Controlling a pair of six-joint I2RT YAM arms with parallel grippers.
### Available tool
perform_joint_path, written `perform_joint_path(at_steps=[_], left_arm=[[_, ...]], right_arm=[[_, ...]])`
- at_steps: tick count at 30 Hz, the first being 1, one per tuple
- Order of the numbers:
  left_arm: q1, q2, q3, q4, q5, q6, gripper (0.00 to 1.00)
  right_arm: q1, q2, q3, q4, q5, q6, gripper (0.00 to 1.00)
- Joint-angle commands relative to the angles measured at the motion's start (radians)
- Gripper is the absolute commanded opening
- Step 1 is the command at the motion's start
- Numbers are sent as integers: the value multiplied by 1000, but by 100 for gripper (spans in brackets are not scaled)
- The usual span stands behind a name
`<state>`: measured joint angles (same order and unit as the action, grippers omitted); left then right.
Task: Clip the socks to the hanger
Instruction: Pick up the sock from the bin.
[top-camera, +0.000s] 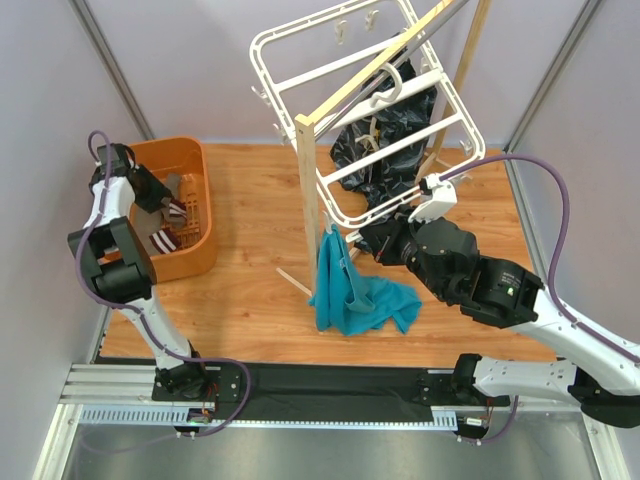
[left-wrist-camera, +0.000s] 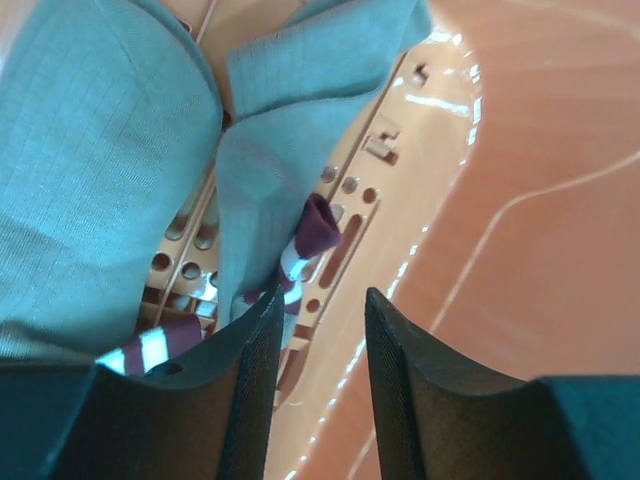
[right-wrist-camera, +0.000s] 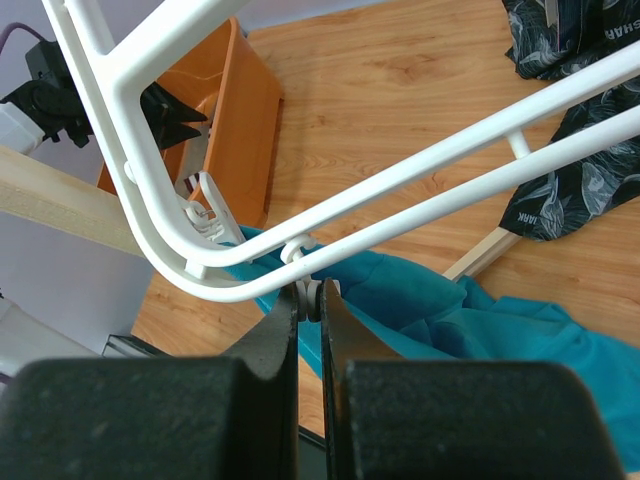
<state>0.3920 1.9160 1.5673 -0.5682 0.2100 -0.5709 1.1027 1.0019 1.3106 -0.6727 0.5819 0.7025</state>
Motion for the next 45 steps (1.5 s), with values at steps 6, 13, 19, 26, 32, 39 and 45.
perform_joint_path(at_steps=[6, 13, 19, 26, 32, 39, 45], left_arm=[[-31, -17, -35, 39, -26, 238, 40], [-33, 0, -67, 79, -52, 321, 38], [-35, 34, -41, 80, -52, 353, 38], [-35, 52, -21, 70, -55, 352, 37], [-36, 14, -50, 100, -83, 333, 37], [-36, 51, -53, 134, 2, 319, 34], [-38, 60, -81, 145, 14, 292, 26]], right_arm=[[-7, -3, -1, -50, -16, -11, 0], [-14, -5, -5, -56, -22, -5, 0], [-20, -3, -4, -59, -27, 2, 0], [-24, 0, -2, -61, -33, 9, 0], [-26, 6, 1, -65, -34, 14, 0], [-27, 14, 6, -60, -34, 11, 0], [-29, 12, 3, -59, -33, 15, 0]])
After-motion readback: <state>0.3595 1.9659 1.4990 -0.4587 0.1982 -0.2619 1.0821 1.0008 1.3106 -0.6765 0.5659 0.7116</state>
